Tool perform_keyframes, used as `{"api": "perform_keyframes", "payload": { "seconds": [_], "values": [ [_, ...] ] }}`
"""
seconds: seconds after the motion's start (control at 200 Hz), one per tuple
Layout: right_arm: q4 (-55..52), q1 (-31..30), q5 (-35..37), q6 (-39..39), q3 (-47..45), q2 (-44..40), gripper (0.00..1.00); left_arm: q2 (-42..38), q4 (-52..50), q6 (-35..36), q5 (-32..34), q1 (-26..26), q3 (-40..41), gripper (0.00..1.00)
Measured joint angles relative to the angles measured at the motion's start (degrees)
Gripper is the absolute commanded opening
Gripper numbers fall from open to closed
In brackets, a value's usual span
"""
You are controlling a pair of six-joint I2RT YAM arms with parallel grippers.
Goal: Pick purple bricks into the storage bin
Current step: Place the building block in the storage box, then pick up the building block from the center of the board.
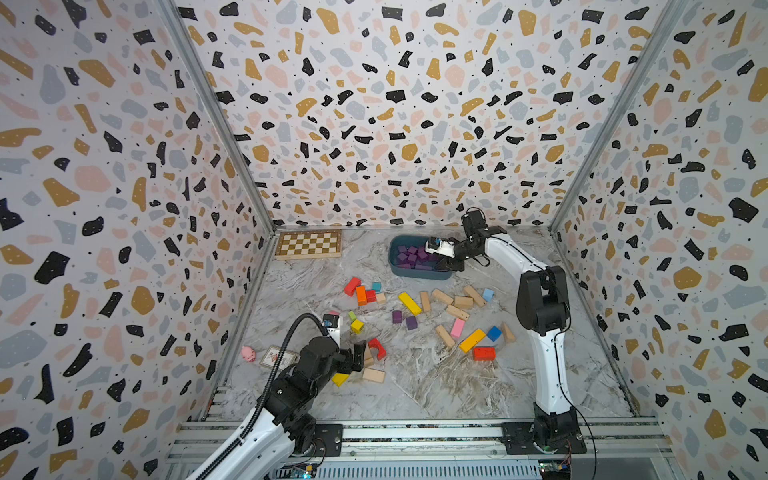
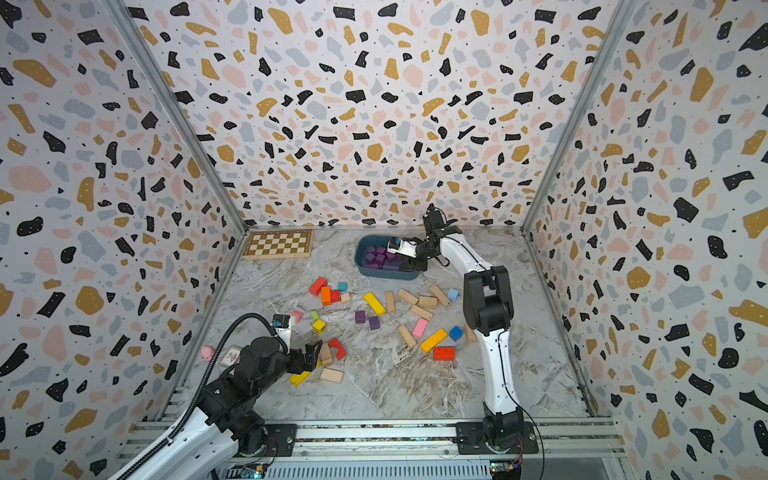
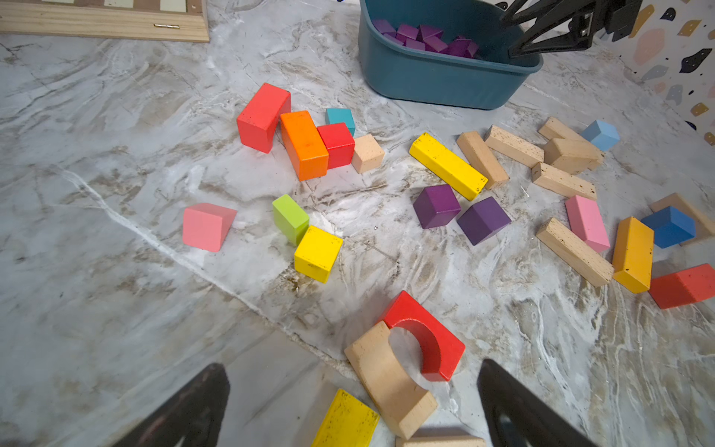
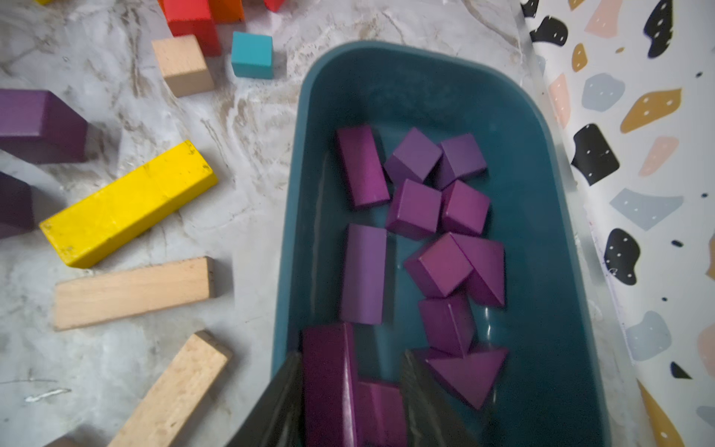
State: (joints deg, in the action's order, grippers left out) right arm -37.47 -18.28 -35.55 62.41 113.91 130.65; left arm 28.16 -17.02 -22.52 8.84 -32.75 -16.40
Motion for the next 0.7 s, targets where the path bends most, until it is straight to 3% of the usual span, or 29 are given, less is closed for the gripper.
{"api": "perform_keyframes", "payload": {
  "seconds": [0.426, 0.701],
  "values": [
    [9.99, -10.32, 1.09, -0.72, -27.10, -22.80, 0.43, -1.60, -0.02, 0.02, 0.00, 0.00, 0.57, 0.99],
    [14.47, -16.02, -1.73, -1.60, -39.67, -24.02, 0.41, -1.88, -0.02, 0.02, -0.04, 0.00, 0.57, 0.99]
  ]
}}
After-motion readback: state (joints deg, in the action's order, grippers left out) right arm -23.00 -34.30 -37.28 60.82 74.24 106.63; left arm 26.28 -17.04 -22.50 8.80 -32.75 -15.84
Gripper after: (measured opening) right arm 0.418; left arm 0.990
